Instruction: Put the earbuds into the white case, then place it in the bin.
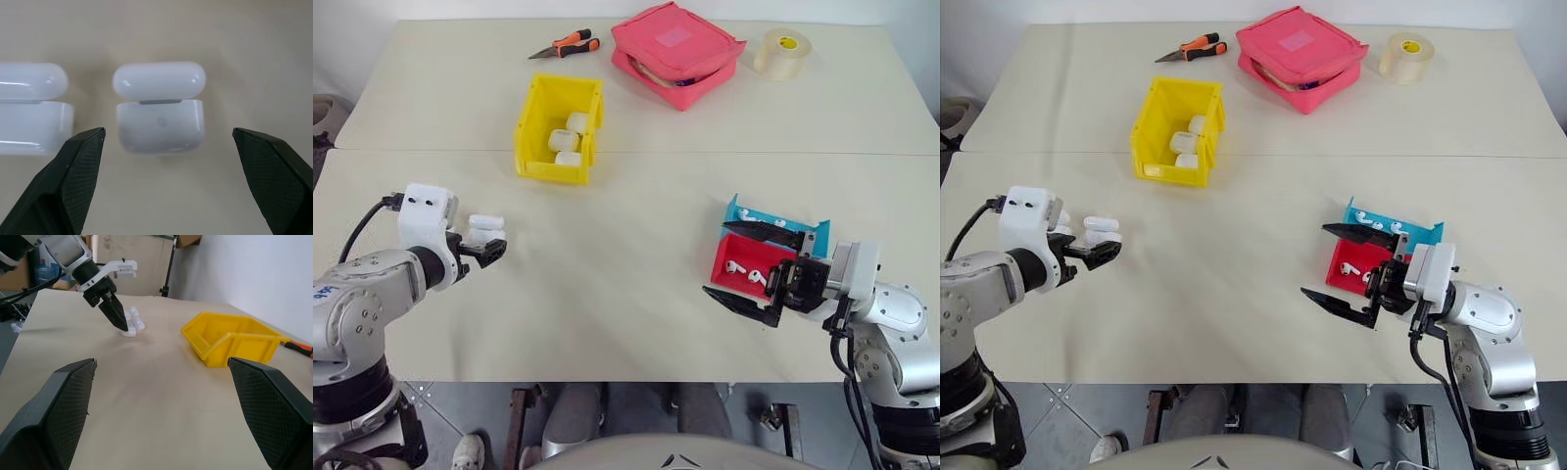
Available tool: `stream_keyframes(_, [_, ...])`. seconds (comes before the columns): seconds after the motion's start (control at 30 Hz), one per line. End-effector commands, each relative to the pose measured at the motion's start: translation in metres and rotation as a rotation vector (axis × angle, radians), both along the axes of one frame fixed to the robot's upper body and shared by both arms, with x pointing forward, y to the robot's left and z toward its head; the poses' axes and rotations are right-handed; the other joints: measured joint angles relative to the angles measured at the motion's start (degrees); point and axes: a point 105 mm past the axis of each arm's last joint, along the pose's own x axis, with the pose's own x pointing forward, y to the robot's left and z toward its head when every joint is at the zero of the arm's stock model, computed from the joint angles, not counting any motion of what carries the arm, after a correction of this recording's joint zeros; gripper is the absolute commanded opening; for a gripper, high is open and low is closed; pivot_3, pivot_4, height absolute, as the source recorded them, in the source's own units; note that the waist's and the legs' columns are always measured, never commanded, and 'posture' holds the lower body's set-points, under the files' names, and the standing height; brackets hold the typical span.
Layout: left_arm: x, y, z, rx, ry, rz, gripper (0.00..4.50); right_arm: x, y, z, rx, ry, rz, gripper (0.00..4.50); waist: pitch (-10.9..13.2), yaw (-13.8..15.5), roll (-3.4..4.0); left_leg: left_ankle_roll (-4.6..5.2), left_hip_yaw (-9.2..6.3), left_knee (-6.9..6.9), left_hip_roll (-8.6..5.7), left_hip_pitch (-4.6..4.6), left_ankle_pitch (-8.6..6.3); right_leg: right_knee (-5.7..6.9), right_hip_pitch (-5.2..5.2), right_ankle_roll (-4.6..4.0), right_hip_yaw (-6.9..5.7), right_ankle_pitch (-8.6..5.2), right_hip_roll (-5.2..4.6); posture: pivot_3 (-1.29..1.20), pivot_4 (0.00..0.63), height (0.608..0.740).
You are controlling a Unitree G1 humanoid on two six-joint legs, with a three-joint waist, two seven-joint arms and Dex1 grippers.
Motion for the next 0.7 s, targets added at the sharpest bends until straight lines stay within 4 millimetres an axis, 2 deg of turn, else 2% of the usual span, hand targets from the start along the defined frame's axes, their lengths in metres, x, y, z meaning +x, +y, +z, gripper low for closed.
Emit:
stream_keyframes(0.03, [0.003,0.006,-0.001,0.032,0.015,0.039,4.44,-0.007,0.003,0.008,0.013,-0.036,0.002,4.5,0.0,0.0,0.0,-0.01,0.01,-0.01,0.01,0.02,0.0,0.0,0.0,0.0,0.01,0.0,0.02,0.0,0.15,0.74])
stream_keyframes(0.4, [0.017,0.0,-0.004,0.038,0.032,0.036,4.44,-0.009,0.004,0.006,0.025,-0.029,-0.023,4.5,0.0,0.1,-0.01,-0.05,0.14,-0.07,0.02,0.14,-0.01,0.01,0.01,-0.01,0.18,-0.01,0.05,0.0,0.15,0.74])
stream_keyframes(0.63, [0.019,0.003,-0.009,0.048,0.067,0.032,4.44,-0.008,0.004,0.006,0.029,-0.035,-0.037,4.5,0.0,0.1,-0.01,-0.05,0.17,-0.08,0.03,0.16,-0.01,0.01,0.01,-0.01,0.2,-0.01,0.06,0.0,0.15,0.74])
stream_keyframes(0.7, [0.02,0.004,-0.011,0.051,0.067,0.035,4.05,-0.008,0.004,0.006,0.03,-0.037,-0.04,4.5,0.0,0.1,-0.01,-0.05,0.17,-0.07,0.03,0.17,-0.01,0.02,0.01,-0.01,0.21,-0.01,0.06,0.0,0.15,0.74])
